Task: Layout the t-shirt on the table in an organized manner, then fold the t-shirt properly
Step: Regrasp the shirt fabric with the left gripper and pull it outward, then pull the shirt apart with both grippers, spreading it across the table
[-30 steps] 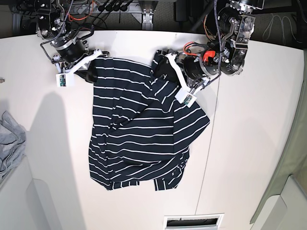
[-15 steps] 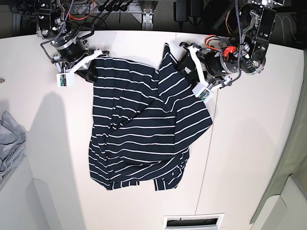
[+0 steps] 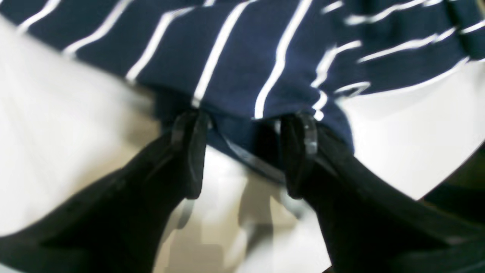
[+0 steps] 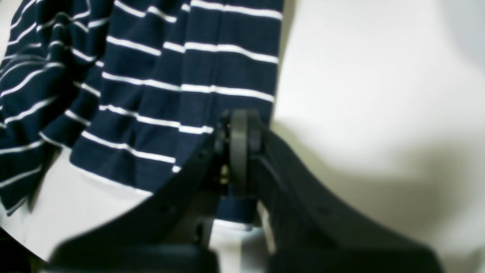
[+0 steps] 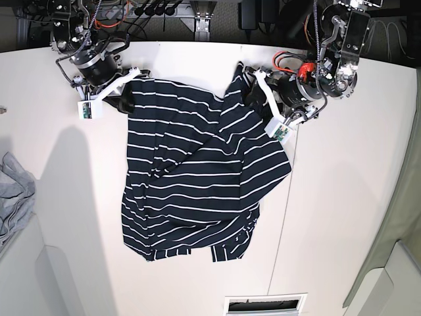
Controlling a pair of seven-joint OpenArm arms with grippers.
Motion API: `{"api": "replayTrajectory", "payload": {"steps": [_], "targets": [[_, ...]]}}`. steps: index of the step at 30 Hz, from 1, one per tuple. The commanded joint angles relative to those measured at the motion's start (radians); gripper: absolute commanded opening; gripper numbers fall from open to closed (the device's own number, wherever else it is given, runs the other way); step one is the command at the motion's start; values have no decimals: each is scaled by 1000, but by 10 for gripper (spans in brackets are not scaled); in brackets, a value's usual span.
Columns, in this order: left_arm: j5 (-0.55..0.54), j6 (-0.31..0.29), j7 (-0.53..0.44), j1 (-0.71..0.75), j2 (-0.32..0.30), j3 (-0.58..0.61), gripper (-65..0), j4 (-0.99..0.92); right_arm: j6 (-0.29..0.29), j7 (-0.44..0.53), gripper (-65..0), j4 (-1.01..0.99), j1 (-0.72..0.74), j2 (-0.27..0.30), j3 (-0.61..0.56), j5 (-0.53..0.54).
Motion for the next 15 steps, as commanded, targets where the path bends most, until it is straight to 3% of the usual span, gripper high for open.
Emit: {"api": "replayTrajectory", "payload": {"steps": [1,3,4,10,15], "targets": [[-11,-4,-24,-8,5,-1,-401,4,12,19,-650,14,5,5,3,8],[-8,-4,-42,-8,18,-1,-604,-6,12,19,-650,14,5,5,3,8],[-2,-4,-51,-8,17,-1,-650,-7,12,19,-650,14,5,5,3,8],[6,-4,-15,-18,-15,-98,-650,42,12,19,-650,14,5,6,3,7],[-48,-4,53,-7,-137,-223,-650,146,12,19,-650,14,5,5,30,8]]}}
